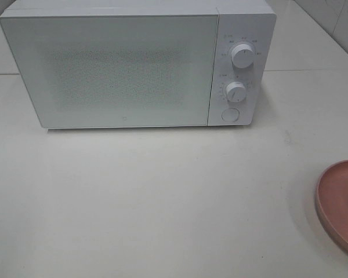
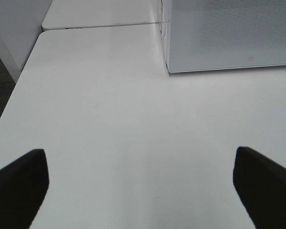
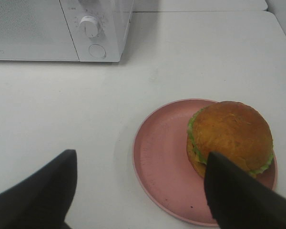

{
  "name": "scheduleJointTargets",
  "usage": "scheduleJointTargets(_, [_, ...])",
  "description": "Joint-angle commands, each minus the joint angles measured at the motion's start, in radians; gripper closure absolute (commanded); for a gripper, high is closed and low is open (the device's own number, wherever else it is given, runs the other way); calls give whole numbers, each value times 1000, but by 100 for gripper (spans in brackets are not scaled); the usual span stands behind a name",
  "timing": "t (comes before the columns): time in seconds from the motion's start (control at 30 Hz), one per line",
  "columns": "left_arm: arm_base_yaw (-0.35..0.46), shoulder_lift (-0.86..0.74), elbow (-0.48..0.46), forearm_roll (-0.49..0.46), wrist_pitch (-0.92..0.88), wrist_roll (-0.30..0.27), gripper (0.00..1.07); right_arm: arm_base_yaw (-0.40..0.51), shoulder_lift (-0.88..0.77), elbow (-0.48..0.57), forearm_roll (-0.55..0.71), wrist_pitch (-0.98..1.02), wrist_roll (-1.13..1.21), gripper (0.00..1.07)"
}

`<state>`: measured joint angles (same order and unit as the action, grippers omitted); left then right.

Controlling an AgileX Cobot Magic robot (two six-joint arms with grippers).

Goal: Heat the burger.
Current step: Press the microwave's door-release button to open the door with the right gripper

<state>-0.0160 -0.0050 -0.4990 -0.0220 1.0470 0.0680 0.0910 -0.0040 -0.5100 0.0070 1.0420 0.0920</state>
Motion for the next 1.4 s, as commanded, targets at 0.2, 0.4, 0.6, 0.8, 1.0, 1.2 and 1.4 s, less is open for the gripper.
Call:
scheduleJointTargets(0.2, [-5,-26,3,-3,-10,-6,9,-4,-26,0,4,-9,-8,35])
scheduleJointTargets(0.4, [-5,-26,3,-3,-10,-6,9,-4,-26,0,4,-9,-8,35])
scheduleJointTargets(0.6, [-5,-26,3,-3,-10,-6,9,-4,-26,-28,4,-51,-8,35])
scheduleJointTargets(0.8, [-5,-26,3,-3,-10,-6,9,-4,-9,-46,-7,-186,-9,35])
scheduleJointTargets(1.0, [-5,-26,3,-3,-10,-6,9,-4,109,-46,-7,-240,-10,35])
scheduleJointTargets(1.2, [-5,-26,3,-3,-10,-6,9,-4,201,-46,-7,-318,-9,35])
scheduleJointTargets(1.4, [-5,-26,3,-3,-10,-6,9,-4,319,-43,-7,-432,-9,35])
